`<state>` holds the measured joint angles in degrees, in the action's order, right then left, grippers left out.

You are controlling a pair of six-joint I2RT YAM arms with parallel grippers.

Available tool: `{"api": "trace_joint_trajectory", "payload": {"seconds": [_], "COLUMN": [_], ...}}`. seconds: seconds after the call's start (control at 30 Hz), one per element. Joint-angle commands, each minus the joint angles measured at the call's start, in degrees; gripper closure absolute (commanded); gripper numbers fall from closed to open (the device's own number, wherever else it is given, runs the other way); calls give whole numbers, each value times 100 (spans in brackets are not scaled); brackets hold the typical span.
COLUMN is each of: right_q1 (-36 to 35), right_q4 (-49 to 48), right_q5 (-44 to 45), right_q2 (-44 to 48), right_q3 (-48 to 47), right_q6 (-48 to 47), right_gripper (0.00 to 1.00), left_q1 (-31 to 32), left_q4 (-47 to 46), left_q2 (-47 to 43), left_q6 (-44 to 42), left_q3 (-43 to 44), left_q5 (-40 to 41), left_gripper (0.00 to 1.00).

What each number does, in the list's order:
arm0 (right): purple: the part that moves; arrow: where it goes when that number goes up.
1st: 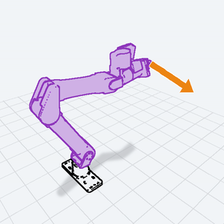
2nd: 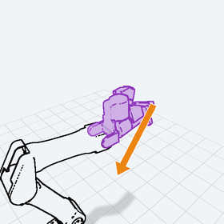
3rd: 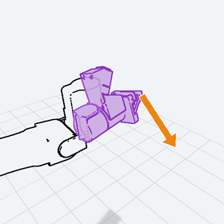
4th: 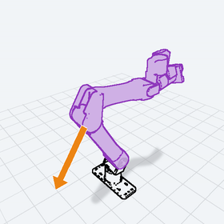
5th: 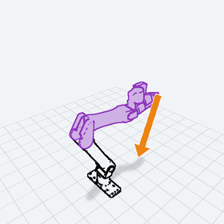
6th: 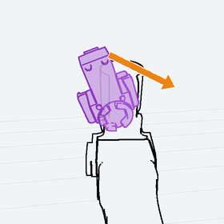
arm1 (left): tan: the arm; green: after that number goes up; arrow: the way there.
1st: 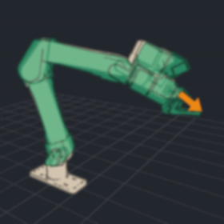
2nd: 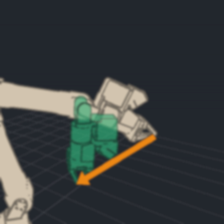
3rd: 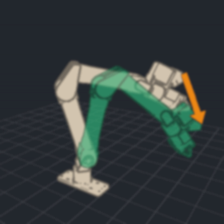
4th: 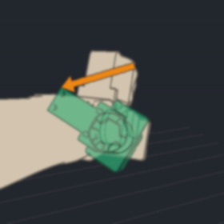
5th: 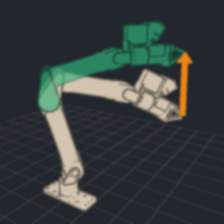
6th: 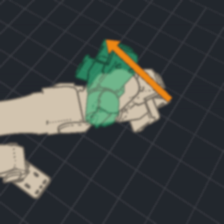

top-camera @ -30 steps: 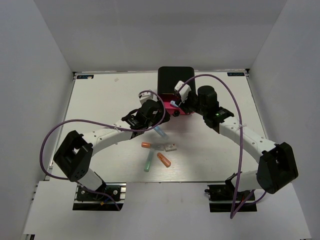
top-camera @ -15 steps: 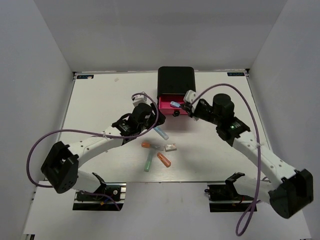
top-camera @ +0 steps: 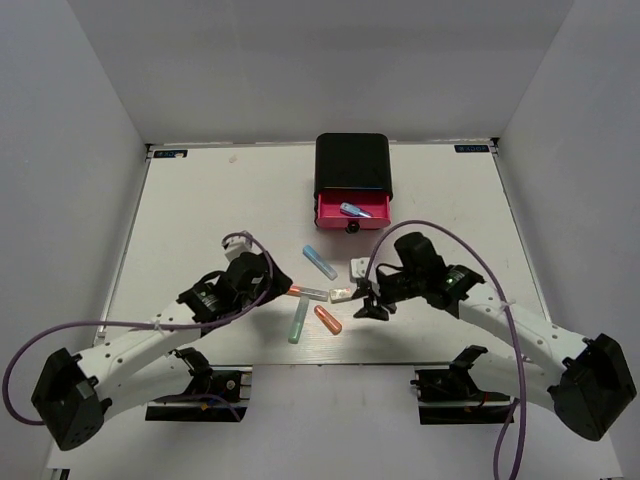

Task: Sort the stationery into containers
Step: Grab a piece of stationery with the right arm

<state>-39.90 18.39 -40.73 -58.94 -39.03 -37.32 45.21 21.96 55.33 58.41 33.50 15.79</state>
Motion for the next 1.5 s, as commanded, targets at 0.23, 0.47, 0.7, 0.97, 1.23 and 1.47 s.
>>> {"api": "trace_joint_trajectory", "payload": {"seconds": [0.23,0.47,0.7,0.97,1.23,1.47], "right_q1": [-1089,-1520,-2004,-2355,-2540,-2452], "right_q4": [-1038,-1637,-2164,-2287,-2182,-1848], "right_q5": [969,1866,2886,3616,3844,3730], "right_q2": [-900,-1857,-2472,-3001,-3036,-1959], "right_q3": [387,220,-25,-298,-220,-553], "right_q6": [1543,2272,2615,2748,2739,2266], "right_gripper": [45,39,24,43,73,100], "left_q1": [23,23,23,23,23,23], "left_q4": [1100,1285,1522,1628,1567,1250], "left_q2": [-1041,-1095,-1270,-1640,-1692,-1403], "left_q6": [812,926,1040,1155,1155,1155], "left_q3": [-309,-309,-309,-432,-537,-537], "left_q5": [249,249,354,354,354,179], "left_gripper": [32,31,31,31,31,31]}}
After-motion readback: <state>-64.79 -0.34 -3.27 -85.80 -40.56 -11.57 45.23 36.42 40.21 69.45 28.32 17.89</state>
